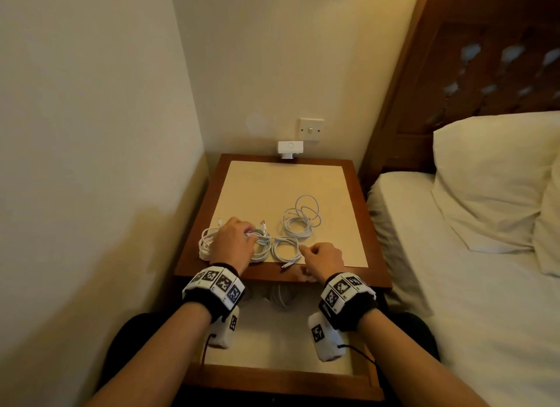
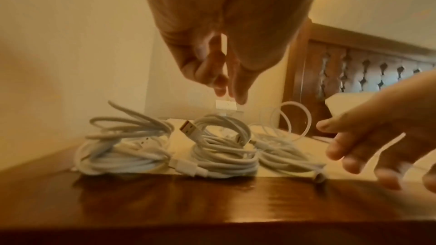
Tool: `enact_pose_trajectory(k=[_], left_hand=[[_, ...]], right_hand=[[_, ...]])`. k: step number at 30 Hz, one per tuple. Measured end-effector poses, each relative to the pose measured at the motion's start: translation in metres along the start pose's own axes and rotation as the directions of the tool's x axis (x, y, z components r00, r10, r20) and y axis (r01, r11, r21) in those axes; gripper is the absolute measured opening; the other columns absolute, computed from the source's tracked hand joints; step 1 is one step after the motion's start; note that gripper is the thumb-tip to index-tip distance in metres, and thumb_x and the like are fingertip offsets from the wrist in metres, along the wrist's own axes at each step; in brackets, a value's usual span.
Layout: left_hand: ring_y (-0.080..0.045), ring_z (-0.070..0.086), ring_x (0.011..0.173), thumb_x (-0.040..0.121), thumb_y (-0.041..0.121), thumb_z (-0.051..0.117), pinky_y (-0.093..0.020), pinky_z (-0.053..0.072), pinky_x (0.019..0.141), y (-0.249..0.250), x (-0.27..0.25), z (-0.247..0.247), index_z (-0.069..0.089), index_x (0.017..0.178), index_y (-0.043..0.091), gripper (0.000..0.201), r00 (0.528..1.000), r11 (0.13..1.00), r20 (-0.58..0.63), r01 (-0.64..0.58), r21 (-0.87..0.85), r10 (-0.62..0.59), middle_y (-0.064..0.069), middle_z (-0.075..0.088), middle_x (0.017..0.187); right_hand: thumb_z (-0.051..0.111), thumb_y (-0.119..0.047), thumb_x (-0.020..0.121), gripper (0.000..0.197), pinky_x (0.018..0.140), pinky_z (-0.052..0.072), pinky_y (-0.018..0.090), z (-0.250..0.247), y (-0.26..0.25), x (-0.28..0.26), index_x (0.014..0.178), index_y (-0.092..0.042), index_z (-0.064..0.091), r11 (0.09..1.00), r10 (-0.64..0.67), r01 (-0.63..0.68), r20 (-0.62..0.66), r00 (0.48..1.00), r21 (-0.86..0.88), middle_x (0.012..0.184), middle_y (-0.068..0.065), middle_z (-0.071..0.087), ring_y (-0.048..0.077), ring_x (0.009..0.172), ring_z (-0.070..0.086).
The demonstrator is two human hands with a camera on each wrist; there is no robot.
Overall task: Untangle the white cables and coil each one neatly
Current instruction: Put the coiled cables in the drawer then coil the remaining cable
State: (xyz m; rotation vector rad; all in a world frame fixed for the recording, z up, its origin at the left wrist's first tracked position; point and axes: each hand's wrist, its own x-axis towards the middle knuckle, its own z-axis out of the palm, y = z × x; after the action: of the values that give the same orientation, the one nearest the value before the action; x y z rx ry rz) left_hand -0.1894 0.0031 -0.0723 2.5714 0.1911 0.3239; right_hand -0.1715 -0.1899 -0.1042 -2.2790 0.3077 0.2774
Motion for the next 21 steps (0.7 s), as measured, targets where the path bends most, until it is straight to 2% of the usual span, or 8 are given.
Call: enact_pose_trajectory(k=[1, 3, 7, 9, 11, 13, 16, 21], left_hand=[[-0.02, 0.061, 0.1, 0.09, 0.02, 0.064, -0.031, 0.046, 0.082, -0.001, 0.007, 0.004, 0.07, 0.107, 0.02, 0.018, 0.996, 0.996, 0.077, -0.048, 0.071, 0.042, 0.002, 0.06, 0.112], [-0.023, 0.06, 0.109, 0.092, 0.019, 0.059, -0.037, 0.049, 0.088, -0.002, 0.018, 0.011, 0.065, 0.12, 0.021, 0.028, 0.968, 0.968, 0.242, -0.116, 0.222, 0.061, 0.003, 0.058, 0.124], [-0.03, 0.062, 0.107, 0.093, 0.013, 0.055, -0.041, 0.052, 0.087, -0.001, 0.028, 0.016, 0.065, 0.123, 0.02, 0.032, 0.911, 0.894, 0.413, -0.185, 0.408, 0.0, -0.01, 0.064, 0.118], [-0.031, 0.062, 0.108, 0.093, 0.01, 0.055, -0.04, 0.051, 0.088, -0.002, 0.032, 0.018, 0.064, 0.125, 0.02, 0.034, 0.906, 0.888, 0.422, -0.196, 0.416, 0.002, -0.012, 0.064, 0.119], [-0.031, 0.062, 0.108, 0.092, 0.008, 0.057, -0.039, 0.05, 0.089, -0.004, 0.035, 0.021, 0.065, 0.124, 0.019, 0.035, 0.91, 0.896, 0.414, -0.2, 0.396, 0.02, -0.013, 0.064, 0.119], [-0.031, 0.063, 0.104, 0.091, 0.007, 0.059, -0.039, 0.051, 0.088, -0.005, 0.035, 0.022, 0.068, 0.119, 0.016, 0.031, 0.914, 0.911, 0.403, -0.199, 0.362, 0.039, -0.013, 0.066, 0.114], [-0.031, 0.064, 0.097, 0.09, 0.008, 0.059, -0.039, 0.052, 0.083, -0.006, 0.035, 0.022, 0.072, 0.106, 0.011, 0.021, 0.932, 0.938, 0.355, -0.182, 0.294, 0.07, -0.013, 0.068, 0.105], [-0.027, 0.063, 0.098, 0.086, 0.015, 0.07, -0.039, 0.049, 0.089, 0.0, 0.025, 0.003, 0.073, 0.105, 0.01, 0.019, 0.971, 0.986, 0.205, -0.145, 0.087, 0.125, -0.009, 0.069, 0.105]], right_hand=[[0.057, -0.044, 0.093, 0.044, 0.052, 0.051, 0.026, 0.001, -0.004, 0.002, 0.072, -0.007, 0.067, 1.0, 0.019, -0.019, 0.001, 1.0, -0.018, 0.075, 0.01, 0.071, 0.022, 0.062, 0.066], [0.058, -0.049, 0.091, 0.05, 0.057, 0.053, 0.028, 0.008, -0.007, 0.007, 0.077, -0.002, 0.07, 0.997, 0.034, -0.033, 0.015, 0.999, -0.072, 0.075, 0.011, 0.071, 0.024, 0.067, 0.067], [0.067, -0.049, 0.084, 0.049, 0.047, 0.035, 0.025, 0.017, -0.009, 0.014, 0.078, -0.001, 0.07, 0.993, 0.047, -0.048, -0.015, 0.999, -0.108, 0.072, 0.01, 0.064, 0.022, 0.059, 0.057], [0.07, -0.045, 0.082, 0.046, 0.043, 0.032, 0.023, 0.019, -0.01, 0.018, 0.075, 0.0, 0.069, 0.992, 0.048, -0.05, -0.023, 0.999, -0.113, 0.069, 0.01, 0.062, 0.019, 0.054, 0.053], [0.072, -0.041, 0.082, 0.041, 0.044, 0.034, 0.023, 0.02, -0.012, 0.021, 0.078, 0.0, 0.07, 0.99, 0.059, -0.061, -0.019, 0.998, -0.127, 0.073, 0.011, 0.066, 0.021, 0.058, 0.059], [0.073, -0.034, 0.082, 0.033, 0.044, 0.036, 0.022, 0.02, -0.014, 0.023, 0.08, 0.0, 0.071, 0.988, 0.09, -0.092, -0.023, 0.996, -0.127, 0.076, 0.011, 0.067, 0.022, 0.062, 0.062], [0.072, -0.028, 0.082, 0.028, 0.045, 0.036, 0.024, 0.019, -0.015, 0.025, 0.075, -0.002, 0.065, 0.988, 0.113, -0.117, -0.041, 0.993, -0.098, 0.073, 0.01, 0.062, 0.022, 0.06, 0.056], [0.072, -0.032, 0.078, 0.033, 0.059, 0.054, 0.031, 0.015, -0.014, 0.026, 0.08, 0.001, 0.071, 0.99, 0.137, -0.136, -0.028, 0.99, 0.029, 0.08, 0.013, 0.071, 0.027, 0.075, 0.069]])
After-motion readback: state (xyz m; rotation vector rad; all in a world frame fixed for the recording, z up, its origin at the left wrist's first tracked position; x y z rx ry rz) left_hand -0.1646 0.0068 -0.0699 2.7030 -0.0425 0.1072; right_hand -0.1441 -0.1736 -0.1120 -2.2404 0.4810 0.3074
